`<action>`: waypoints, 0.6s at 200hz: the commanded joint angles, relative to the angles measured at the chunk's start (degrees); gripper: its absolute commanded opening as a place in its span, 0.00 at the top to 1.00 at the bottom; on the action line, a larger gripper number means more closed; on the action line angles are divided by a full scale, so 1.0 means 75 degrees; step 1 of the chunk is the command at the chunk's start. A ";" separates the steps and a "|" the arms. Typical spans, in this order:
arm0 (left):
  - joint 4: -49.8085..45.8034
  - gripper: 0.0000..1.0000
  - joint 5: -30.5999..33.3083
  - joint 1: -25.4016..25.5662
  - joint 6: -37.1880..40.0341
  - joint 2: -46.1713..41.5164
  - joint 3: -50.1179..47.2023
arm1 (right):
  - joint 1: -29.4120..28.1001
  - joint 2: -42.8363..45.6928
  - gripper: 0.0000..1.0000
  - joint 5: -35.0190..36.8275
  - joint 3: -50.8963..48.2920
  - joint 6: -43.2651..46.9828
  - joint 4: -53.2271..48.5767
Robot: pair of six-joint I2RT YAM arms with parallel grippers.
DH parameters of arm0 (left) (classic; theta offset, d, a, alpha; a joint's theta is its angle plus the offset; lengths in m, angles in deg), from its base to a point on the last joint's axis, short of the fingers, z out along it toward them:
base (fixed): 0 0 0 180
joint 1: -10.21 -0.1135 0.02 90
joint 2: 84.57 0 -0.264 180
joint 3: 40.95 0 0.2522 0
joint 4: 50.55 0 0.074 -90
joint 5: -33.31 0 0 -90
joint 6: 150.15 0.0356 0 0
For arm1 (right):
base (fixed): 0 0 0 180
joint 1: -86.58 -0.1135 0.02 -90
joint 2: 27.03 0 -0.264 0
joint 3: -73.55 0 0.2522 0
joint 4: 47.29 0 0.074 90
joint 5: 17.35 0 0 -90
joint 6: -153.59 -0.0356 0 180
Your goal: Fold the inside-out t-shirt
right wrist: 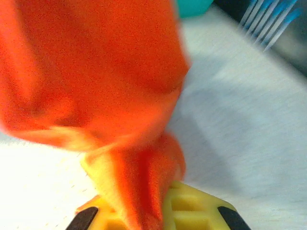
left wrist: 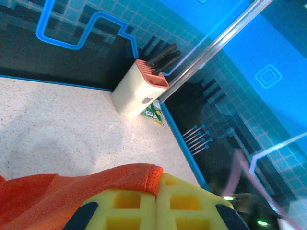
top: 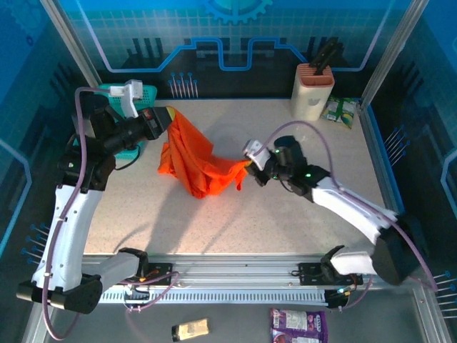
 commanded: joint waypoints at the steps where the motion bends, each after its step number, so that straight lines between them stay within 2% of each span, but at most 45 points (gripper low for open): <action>1: 0.0184 1.00 0.0248 -0.0081 0.0009 -0.0121 -0.0314 | 0.0321 0.1122 1.00 0.1452 0.1107 0.0485 -0.1590; 16: 0.0474 1.00 0.0228 -0.0086 -0.0124 -0.0104 -0.0571 | 0.0418 0.1675 1.00 0.2127 0.2079 0.0802 -0.2187; 34: 0.0714 1.00 0.0239 -0.0101 -0.0250 -0.0045 -0.0843 | 0.0406 0.2124 1.00 0.2620 0.2900 0.1133 -0.2290; 63: 0.0802 1.00 0.0220 -0.0215 -0.0261 0.0142 -0.0855 | 0.0336 0.2483 1.00 0.2492 0.3290 0.1308 -0.1915; 77: 0.0424 1.00 0.0096 -0.0549 -0.0125 0.0294 -0.0061 | 0.0336 0.2477 1.00 0.2127 0.3054 0.1226 -0.1721; 91: -0.0082 1.00 0.0052 -0.0859 0.0145 0.0441 0.1281 | 0.0316 0.2361 1.00 0.1879 0.2794 0.1011 -0.1698; 109: -0.0615 1.00 0.0069 -0.0913 0.0566 0.0704 0.2994 | 0.0229 0.2286 1.00 0.1838 0.2478 0.0763 -0.1550; 120: -0.0586 1.00 -0.0023 -0.0913 0.0582 0.0781 0.3414 | 0.0157 0.2341 1.00 0.1955 0.2361 0.0680 -0.1400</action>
